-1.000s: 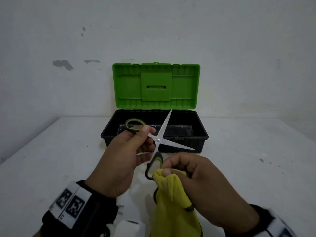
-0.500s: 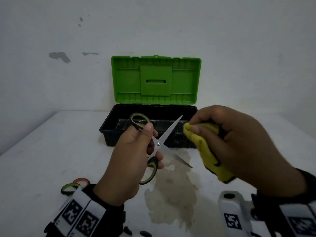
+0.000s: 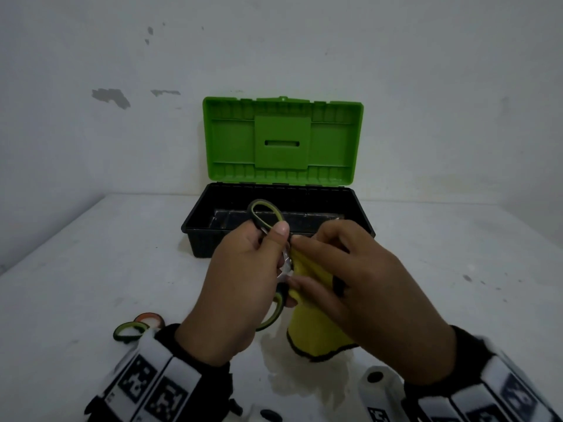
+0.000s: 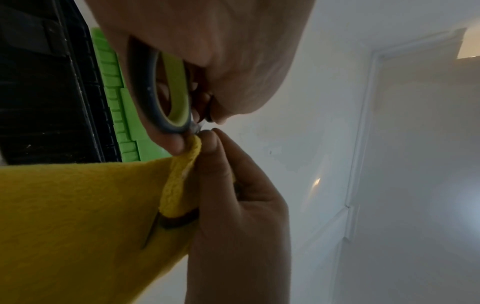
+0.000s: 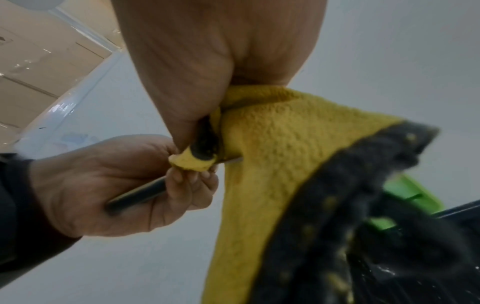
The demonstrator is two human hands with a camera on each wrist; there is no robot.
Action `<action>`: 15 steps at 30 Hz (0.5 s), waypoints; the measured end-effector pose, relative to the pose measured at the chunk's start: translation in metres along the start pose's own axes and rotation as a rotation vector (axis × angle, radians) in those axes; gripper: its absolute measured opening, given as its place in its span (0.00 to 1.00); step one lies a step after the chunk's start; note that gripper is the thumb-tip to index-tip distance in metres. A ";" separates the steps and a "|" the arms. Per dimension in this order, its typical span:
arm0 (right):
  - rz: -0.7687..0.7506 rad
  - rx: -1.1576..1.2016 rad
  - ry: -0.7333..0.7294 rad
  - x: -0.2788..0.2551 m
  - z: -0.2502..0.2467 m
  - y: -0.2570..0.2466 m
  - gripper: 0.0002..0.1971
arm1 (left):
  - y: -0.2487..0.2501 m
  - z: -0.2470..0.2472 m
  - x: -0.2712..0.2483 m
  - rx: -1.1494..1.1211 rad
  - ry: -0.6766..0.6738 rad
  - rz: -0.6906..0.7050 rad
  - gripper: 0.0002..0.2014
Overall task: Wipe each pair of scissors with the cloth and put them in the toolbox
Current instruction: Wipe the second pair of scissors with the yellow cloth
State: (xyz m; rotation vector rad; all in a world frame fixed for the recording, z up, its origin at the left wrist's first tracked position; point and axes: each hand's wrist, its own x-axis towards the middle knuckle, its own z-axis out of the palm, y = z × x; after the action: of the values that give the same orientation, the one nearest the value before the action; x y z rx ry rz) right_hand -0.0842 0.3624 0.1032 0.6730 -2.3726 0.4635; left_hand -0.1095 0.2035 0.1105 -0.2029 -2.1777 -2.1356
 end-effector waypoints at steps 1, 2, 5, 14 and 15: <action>-0.008 0.003 0.015 -0.001 0.002 0.000 0.20 | 0.000 0.001 -0.001 -0.029 -0.019 -0.028 0.17; -0.021 0.009 0.033 -0.001 0.003 0.001 0.19 | 0.000 0.003 -0.001 -0.047 -0.032 -0.051 0.16; -0.042 0.009 0.099 -0.001 0.002 0.009 0.16 | 0.000 0.004 -0.003 -0.065 -0.034 -0.073 0.14; -0.054 0.006 0.151 -0.003 0.005 0.006 0.12 | 0.000 0.000 -0.002 -0.057 -0.032 -0.051 0.16; -0.031 0.018 0.183 -0.002 0.006 0.009 0.11 | -0.001 0.000 -0.002 -0.060 -0.029 -0.050 0.17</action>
State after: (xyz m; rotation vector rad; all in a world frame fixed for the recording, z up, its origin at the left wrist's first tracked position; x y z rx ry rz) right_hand -0.0906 0.3671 0.0960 0.6464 -2.1857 0.5109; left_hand -0.1080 0.2029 0.1097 -0.1863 -2.1585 -2.2407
